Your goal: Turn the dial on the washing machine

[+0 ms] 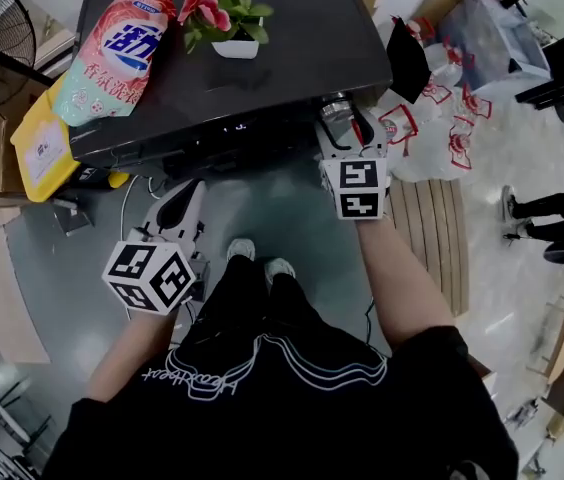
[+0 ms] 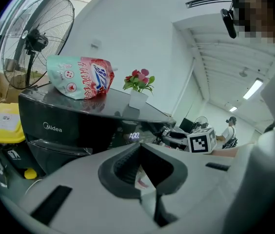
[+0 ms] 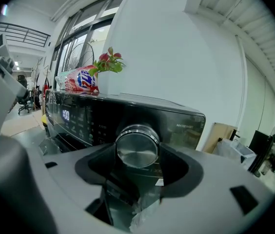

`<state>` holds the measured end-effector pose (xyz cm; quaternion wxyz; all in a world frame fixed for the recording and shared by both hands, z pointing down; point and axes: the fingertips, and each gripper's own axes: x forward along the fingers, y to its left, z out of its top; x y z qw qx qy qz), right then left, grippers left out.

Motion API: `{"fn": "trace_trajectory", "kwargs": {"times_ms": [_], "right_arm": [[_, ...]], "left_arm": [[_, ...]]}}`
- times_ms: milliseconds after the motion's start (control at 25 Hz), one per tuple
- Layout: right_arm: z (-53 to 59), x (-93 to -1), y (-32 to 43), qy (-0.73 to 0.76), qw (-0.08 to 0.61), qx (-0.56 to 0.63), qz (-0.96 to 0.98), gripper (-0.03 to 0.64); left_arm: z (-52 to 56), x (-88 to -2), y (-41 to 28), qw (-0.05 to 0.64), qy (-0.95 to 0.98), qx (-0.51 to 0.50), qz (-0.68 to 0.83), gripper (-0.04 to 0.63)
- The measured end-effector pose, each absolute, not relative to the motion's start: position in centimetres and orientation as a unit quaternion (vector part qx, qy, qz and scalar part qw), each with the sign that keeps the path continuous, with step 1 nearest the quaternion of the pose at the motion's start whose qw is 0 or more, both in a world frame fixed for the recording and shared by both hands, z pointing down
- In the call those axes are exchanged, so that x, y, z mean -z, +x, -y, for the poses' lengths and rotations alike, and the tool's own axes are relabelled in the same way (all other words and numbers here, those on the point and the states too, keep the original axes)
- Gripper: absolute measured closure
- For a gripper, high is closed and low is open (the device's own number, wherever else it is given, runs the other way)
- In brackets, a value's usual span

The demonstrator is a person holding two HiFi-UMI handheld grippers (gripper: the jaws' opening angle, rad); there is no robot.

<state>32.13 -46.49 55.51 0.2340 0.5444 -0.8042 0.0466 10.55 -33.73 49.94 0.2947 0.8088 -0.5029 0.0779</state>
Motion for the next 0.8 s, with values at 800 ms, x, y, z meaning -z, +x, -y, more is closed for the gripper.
{"fn": "trace_trajectory", "kwargs": {"times_ms": [800], "right_arm": [[46.6,-55.7,32.9,0.528,0.076,-0.228,0.815,0.334]], "left_arm": [[30.8,-49.7,9.8,0.297,0.781,-0.060,0.545,0.589]]}}
